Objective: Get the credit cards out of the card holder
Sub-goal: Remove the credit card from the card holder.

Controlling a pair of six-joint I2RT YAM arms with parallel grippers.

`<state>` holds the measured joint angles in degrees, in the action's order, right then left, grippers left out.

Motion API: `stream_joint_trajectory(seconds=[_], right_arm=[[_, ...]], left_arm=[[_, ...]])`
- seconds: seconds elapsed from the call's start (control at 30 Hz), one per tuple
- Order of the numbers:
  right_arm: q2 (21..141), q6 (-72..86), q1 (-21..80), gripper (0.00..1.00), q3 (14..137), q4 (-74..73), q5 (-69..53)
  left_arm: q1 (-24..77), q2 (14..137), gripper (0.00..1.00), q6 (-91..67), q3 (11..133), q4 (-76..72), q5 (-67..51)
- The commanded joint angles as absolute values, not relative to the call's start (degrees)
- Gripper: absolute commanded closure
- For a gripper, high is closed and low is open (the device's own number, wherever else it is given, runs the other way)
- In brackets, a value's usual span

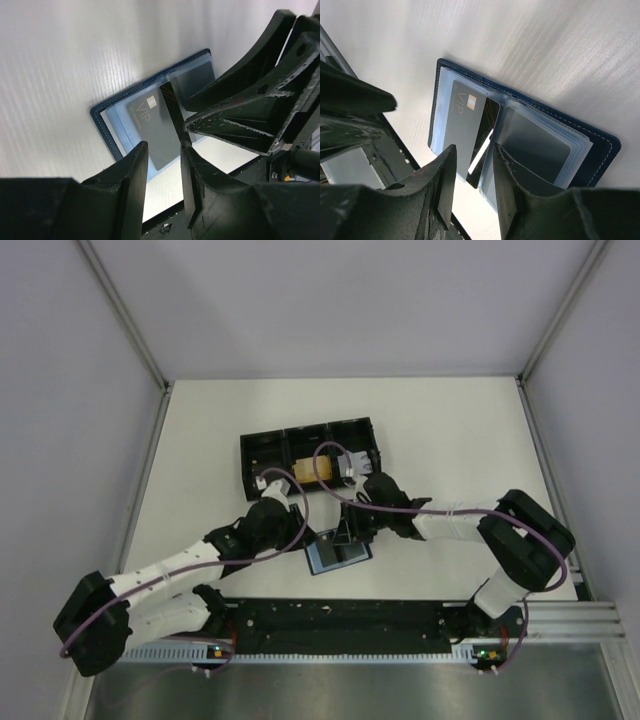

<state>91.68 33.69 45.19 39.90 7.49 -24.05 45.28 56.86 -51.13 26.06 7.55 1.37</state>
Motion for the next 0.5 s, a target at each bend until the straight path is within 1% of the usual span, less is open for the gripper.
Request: stream_joint_trajectory(seconds=[0.0, 0.03, 0.17, 0.2, 0.23, 0.37, 0.4, 0.47], right_arm=[[92.1, 34.4, 45.9, 0.65, 40.8, 11.4, -24.3], [92.3, 34.8, 45.8, 0.65, 40.5, 11.9, -24.4], [92.9, 35.3, 45.9, 0.65, 39.9, 12.9, -24.5], [92.8, 35.5, 45.8, 0.65, 39.8, 12.9, -24.3], [93.2, 35.5, 45.8, 0.65, 39.6, 12.7, -23.8], [93.7, 35.5, 45.9, 0.66, 39.3, 11.9, -21.9], [93.8, 35.5, 45.9, 0.66, 39.2, 11.8, -21.7], [94.0, 35.5, 45.8, 0.66, 38.9, 11.7, -21.4]], left_arm=[[45.5, 62.4, 0.64, -51.4, 26.3, 2.8, -4.7], [45.5, 64.1, 0.66, -51.2, 26.4, 1.9, -5.3], [45.5, 69.9, 0.76, -51.0, 26.0, 0.4, -6.5], [45.5, 71.4, 0.76, -51.0, 25.9, 0.4, -6.5], [45.5, 72.2, 0.8, -51.0, 25.7, 0.4, -6.4], [45.6, 74.1, 0.87, -51.2, 24.8, 0.4, -5.9], [45.6, 74.5, 0.92, -51.2, 24.7, 0.7, -5.7], [45.5, 75.1, 0.93, -51.4, 24.2, 1.0, -5.7]])
